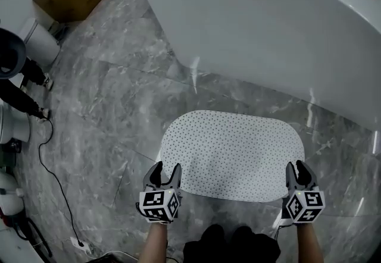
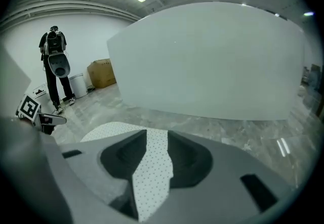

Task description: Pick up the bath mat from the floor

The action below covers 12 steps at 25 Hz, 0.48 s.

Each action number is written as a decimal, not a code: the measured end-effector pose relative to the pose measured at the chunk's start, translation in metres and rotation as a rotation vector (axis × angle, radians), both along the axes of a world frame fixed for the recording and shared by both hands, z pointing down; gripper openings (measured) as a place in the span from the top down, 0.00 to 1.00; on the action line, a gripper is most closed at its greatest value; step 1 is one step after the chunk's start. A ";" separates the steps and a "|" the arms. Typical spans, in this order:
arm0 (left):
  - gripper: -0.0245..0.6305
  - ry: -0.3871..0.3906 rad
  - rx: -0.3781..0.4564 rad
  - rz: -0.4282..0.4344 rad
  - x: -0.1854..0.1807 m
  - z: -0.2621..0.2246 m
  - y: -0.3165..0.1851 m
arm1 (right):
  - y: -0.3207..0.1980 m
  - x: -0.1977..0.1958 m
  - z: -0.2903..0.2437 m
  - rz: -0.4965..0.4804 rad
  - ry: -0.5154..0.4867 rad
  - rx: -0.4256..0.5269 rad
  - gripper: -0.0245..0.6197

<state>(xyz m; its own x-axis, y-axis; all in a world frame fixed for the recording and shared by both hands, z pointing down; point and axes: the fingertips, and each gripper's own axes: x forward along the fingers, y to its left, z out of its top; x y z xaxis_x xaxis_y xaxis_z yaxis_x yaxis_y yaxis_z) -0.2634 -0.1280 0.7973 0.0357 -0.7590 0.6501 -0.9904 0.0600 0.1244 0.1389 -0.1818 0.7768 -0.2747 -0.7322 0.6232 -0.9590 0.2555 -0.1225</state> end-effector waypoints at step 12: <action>0.57 -0.056 -0.055 -0.096 -0.044 0.125 -0.010 | -0.049 -0.026 0.106 -0.064 -0.009 0.025 0.76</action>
